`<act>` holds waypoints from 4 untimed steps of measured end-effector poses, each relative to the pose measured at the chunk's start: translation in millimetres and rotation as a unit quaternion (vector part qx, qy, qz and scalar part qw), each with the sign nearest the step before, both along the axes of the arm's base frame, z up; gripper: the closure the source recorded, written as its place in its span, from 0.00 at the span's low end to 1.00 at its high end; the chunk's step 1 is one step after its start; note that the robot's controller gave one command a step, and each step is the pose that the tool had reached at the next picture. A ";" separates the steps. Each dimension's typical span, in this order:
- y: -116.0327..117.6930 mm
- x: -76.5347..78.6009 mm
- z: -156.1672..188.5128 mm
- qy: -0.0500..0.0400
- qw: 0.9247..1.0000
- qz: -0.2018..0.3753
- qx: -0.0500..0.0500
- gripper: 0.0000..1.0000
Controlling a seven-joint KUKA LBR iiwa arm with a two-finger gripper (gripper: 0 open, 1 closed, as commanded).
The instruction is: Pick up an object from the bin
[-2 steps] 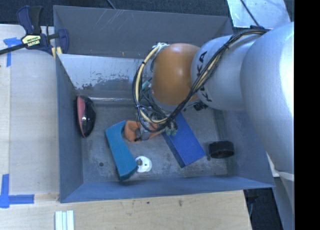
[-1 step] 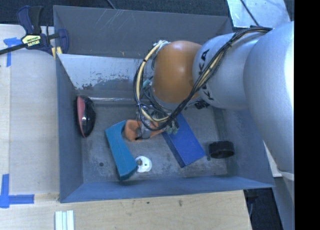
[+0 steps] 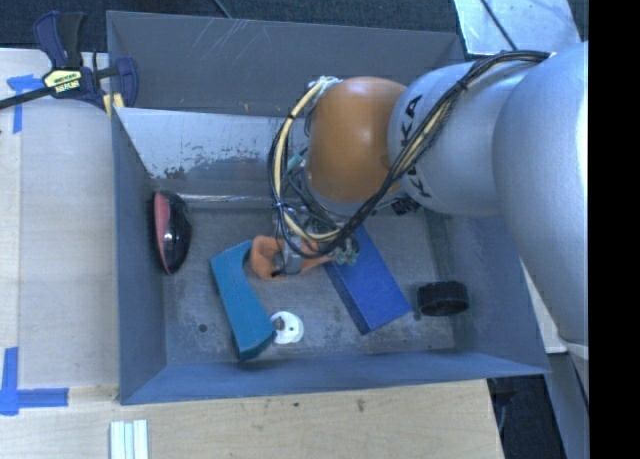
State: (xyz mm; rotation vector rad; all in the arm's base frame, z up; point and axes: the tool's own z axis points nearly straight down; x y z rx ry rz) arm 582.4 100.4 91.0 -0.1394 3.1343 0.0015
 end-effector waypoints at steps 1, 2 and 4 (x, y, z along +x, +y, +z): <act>0.1 0.7 4.1 -0.001 1.000 0.000 0.000 1.00; -0.1 -0.3 9.1 0.001 1.000 0.000 0.000 1.00; -0.5 -1.0 45.5 0.003 1.000 0.000 -0.001 1.00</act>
Offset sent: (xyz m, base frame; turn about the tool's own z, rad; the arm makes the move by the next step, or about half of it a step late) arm 0.0000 0.0001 0.0380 0.0000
